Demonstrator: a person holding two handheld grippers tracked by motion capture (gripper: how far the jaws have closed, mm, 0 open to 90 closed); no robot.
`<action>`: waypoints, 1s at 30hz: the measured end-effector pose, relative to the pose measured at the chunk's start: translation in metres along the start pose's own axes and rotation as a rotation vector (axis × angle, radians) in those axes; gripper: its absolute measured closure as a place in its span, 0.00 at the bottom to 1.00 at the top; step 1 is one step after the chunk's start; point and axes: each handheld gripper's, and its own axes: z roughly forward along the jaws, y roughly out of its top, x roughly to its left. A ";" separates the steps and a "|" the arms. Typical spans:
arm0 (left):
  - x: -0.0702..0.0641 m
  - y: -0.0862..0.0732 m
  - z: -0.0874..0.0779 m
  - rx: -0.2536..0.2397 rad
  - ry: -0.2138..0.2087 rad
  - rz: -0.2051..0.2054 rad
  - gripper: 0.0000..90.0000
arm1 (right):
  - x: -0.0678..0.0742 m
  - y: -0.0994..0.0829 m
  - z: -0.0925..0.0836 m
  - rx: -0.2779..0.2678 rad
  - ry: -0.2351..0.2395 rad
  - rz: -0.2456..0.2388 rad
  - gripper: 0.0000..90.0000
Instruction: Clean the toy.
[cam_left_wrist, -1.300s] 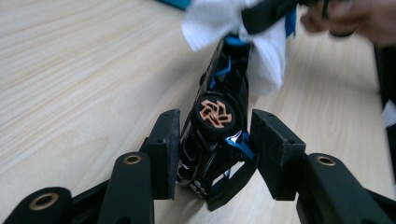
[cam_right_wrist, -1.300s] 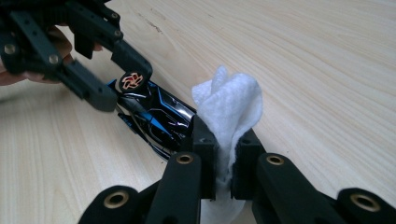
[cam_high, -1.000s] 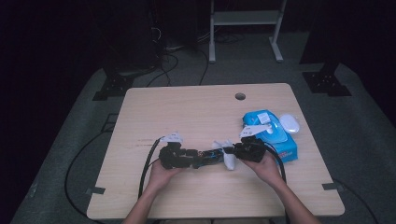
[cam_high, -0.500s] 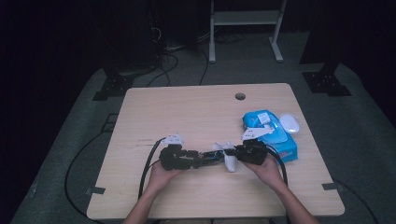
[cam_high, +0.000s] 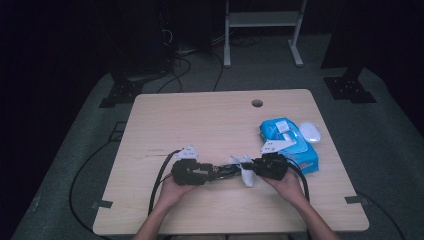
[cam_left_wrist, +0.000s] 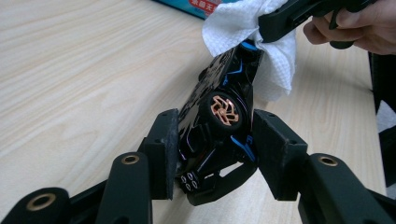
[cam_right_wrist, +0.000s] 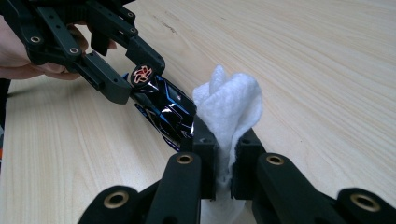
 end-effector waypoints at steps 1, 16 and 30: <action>-0.001 0.000 0.000 0.003 0.005 0.006 0.58 | 0.000 0.000 0.000 -0.003 -0.001 -0.001 0.92; -0.009 -0.001 0.001 0.016 0.017 0.022 0.52 | 0.006 -0.008 -0.005 0.005 0.016 -0.013 0.92; -0.016 -0.006 0.007 0.054 0.078 0.102 0.45 | -0.005 0.001 0.008 0.047 -0.019 0.020 0.92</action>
